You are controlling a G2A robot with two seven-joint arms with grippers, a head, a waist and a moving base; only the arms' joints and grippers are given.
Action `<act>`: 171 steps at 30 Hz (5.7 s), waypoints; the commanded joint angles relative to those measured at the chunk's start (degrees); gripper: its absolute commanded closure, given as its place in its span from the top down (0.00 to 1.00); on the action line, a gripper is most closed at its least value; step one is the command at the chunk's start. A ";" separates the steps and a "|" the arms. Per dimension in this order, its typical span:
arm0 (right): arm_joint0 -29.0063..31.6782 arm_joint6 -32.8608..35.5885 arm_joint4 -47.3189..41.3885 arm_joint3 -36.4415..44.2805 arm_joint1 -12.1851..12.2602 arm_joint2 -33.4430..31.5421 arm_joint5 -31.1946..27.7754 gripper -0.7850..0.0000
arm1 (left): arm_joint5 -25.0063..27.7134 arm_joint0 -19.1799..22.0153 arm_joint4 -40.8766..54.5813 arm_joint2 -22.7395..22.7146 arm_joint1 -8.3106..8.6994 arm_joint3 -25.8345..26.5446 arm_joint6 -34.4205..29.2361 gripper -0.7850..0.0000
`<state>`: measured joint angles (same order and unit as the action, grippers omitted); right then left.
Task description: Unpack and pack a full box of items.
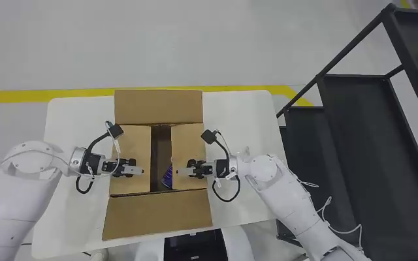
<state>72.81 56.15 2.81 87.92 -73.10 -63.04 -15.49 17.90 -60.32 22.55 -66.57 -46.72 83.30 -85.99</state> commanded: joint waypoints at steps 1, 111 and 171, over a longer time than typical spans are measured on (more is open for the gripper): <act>-0.05 -0.36 1.05 0.17 0.14 0.12 0.56 1.00 | -0.09 0.41 -1.28 0.41 -0.03 -0.42 0.02 1.00; 17.07 19.34 -23.53 13.80 9.13 -4.60 3.23 1.00 | 12.40 -13.88 19.18 -19.21 4.40 3.22 11.99 1.00; 2.84 -9.46 -12.02 7.24 6.97 3.74 -7.37 1.00 | 12.25 14.34 0.71 2.18 -2.75 -24.13 27.58 1.00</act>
<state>75.65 46.64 -9.17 95.13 -66.16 -59.25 -22.89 29.98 -46.86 23.73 -65.73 -48.95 60.27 -59.32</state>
